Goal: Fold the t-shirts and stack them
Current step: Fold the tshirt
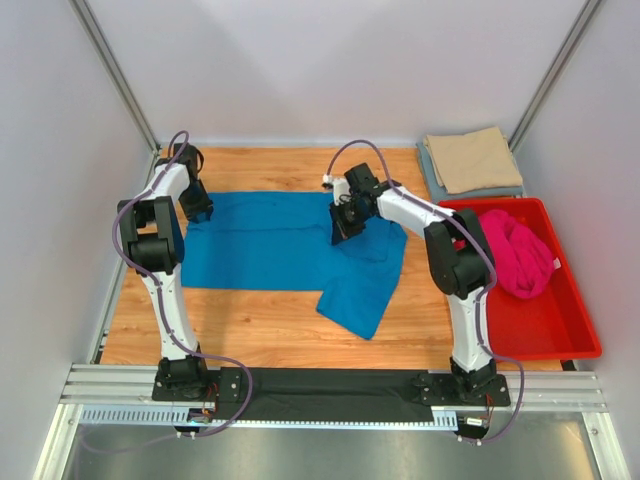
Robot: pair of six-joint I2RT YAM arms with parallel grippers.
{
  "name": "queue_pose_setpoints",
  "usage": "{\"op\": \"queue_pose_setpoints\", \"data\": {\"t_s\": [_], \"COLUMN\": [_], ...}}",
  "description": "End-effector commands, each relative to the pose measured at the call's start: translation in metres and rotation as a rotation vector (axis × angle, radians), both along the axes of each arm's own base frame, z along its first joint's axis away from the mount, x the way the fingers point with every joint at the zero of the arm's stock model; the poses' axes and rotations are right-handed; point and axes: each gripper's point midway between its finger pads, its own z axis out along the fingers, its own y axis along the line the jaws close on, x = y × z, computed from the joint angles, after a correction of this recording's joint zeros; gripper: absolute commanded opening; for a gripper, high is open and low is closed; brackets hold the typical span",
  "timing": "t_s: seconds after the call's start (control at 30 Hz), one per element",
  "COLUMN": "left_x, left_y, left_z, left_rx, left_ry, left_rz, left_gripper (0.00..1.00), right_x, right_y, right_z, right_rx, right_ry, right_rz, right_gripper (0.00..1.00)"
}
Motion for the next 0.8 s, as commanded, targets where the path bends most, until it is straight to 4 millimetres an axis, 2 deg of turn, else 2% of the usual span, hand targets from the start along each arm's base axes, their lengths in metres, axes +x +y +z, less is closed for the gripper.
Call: {"op": "queue_pose_setpoints", "data": {"t_s": [0.0,0.07,0.13,0.2,0.33,0.37,0.4,0.47,0.5,0.53,0.57,0.63,0.67,0.77], "left_x": [-0.013,-0.013,-0.012,-0.014,-0.01,-0.008,-0.003,0.005,0.013,0.018,0.026,0.035,0.041,0.043], "left_y": [0.0,0.001,0.001,0.0,-0.001,-0.001,-0.002,-0.005,-0.007,-0.009,-0.011,-0.016,-0.024,-0.029], "left_z": [-0.008,-0.006,0.0,0.003,0.024,0.029,0.035,0.045,0.049,0.052,0.054,0.061,0.063,0.072], "left_rx": [-0.005,-0.002,-0.001,-0.002,-0.008,-0.008,-0.016,-0.03,-0.041,-0.049,-0.058,-0.086,-0.133,-0.158], "left_ry": [0.055,0.054,0.046,0.045,0.002,-0.013,-0.037,-0.078,-0.112,-0.131,-0.163,-0.198,-0.22,-0.24], "left_rz": [0.017,0.019,0.024,0.03,0.035,0.033,0.025,0.007,-0.011,-0.023,-0.03,-0.043,-0.06,-0.072], "left_gripper": [0.41,0.42,0.42,0.42,0.42,0.42,0.43,0.43,0.43,0.43,0.43,0.43,0.43,0.42], "right_x": [-0.007,-0.009,-0.007,0.002,0.031,0.042,0.053,0.072,0.085,0.093,0.104,0.121,0.127,0.139], "right_y": [0.005,-0.002,-0.01,-0.024,-0.055,-0.069,-0.073,-0.09,-0.093,-0.097,-0.108,-0.114,-0.122,-0.13], "right_z": [0.008,0.004,0.014,0.027,0.04,0.041,0.047,0.041,0.049,0.041,0.041,0.041,0.042,0.054], "right_rx": [-0.052,-0.086,-0.1,-0.119,-0.126,-0.121,-0.103,-0.081,-0.063,-0.058,-0.048,-0.026,-0.016,0.053], "right_ry": [-0.042,-0.039,-0.061,-0.093,-0.125,-0.126,-0.139,-0.116,-0.134,-0.12,-0.117,-0.117,-0.115,-0.112], "right_rz": [-0.055,-0.09,-0.128,-0.195,-0.33,-0.377,-0.397,-0.452,-0.473,-0.488,-0.526,-0.561,-0.59,-0.651], "right_gripper": [0.06,0.13,0.26,0.34,0.4,0.41,0.42,0.43,0.43,0.43,0.43,0.43,0.44,0.48]}}
